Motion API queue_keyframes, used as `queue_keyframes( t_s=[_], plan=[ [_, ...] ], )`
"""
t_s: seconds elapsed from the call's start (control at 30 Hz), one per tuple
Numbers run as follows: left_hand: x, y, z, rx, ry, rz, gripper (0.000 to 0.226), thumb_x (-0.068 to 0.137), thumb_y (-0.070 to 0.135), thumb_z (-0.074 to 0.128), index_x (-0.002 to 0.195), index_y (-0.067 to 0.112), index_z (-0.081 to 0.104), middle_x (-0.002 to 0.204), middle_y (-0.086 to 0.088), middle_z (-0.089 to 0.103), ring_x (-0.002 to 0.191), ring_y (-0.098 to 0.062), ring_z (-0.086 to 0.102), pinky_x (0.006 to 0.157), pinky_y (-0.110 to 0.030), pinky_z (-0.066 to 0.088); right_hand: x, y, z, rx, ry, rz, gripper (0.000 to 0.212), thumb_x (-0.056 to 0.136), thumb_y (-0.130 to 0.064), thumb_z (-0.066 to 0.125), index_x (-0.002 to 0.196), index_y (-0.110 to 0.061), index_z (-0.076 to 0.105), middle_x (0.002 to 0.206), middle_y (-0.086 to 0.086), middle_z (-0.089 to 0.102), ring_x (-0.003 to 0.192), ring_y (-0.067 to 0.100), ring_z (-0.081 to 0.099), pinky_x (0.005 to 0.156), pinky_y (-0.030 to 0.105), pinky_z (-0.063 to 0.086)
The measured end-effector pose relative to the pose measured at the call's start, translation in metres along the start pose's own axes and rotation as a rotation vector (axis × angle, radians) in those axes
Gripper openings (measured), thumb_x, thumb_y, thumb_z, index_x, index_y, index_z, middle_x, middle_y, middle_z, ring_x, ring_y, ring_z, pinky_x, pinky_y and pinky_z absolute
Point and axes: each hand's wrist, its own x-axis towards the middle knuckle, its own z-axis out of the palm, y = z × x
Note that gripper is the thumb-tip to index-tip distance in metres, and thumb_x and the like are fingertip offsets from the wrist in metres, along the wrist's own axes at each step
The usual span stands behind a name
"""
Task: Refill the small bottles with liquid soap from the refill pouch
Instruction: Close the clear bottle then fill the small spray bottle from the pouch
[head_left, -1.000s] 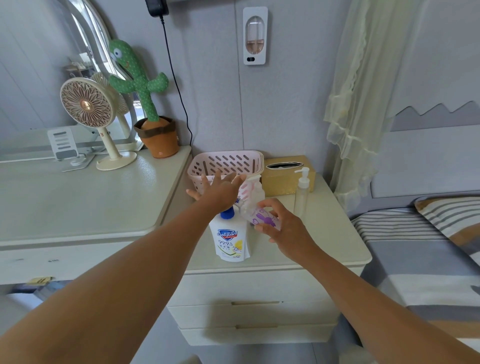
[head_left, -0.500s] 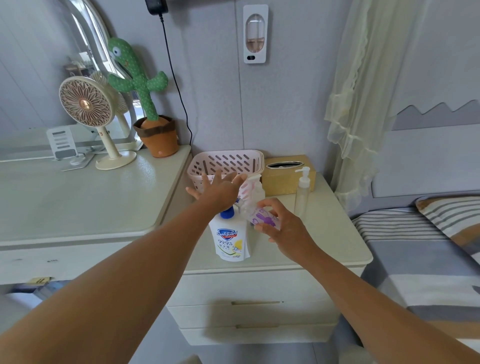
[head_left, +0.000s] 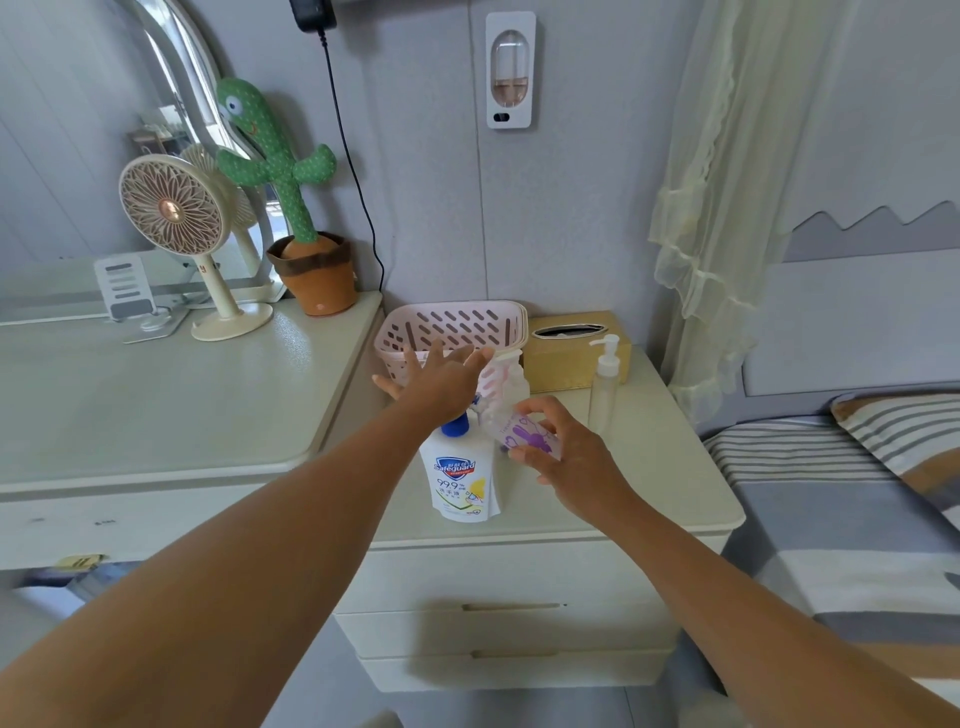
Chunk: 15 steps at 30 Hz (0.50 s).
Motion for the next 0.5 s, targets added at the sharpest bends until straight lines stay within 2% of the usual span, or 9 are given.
queue_keyframes(
  t_s=[0.13, 0.33, 0.5],
  plan=[
    [0.0, -0.001, 0.003, -0.024, 0.004, -0.006, 0.053, 0.098, 0.059, 0.01, 0.148, 0.044, 0.019, 0.161, 0.002, 0.0, 0.146, -0.032, -0.013, 0.104, -0.071, -0.012, 0.0, 0.001, 0.001, 0.003, 0.002, 0.006, 0.04, 0.089, -0.025, 0.063, 0.125, -0.025, 0.046, 0.11, -0.004, 0.055, 0.093, 0.012, 0.055, 0.07, 0.017, 0.051],
    [-0.009, 0.001, 0.007, 0.075, -0.013, 0.012, 0.045, 0.103, 0.046, 0.016, 0.147, 0.046, 0.017, 0.161, 0.0, -0.003, 0.145, -0.036, -0.014, 0.104, -0.074, -0.007, -0.002, 0.005, 0.004, -0.013, -0.015, 0.025, 0.041, 0.09, -0.025, 0.063, 0.127, -0.024, 0.045, 0.108, -0.007, 0.052, 0.093, 0.01, 0.053, 0.068, 0.011, 0.047],
    [0.0, 0.001, 0.001, 0.042, -0.006, 0.004, 0.053, 0.098, 0.059, 0.01, 0.148, 0.044, 0.019, 0.161, 0.002, -0.003, 0.146, -0.031, -0.013, 0.104, -0.071, -0.011, 0.0, 0.0, 0.0, -0.01, -0.011, 0.012, 0.041, 0.09, -0.025, 0.063, 0.127, -0.025, 0.045, 0.108, -0.007, 0.052, 0.093, 0.01, 0.054, 0.071, 0.015, 0.051]
  ],
)
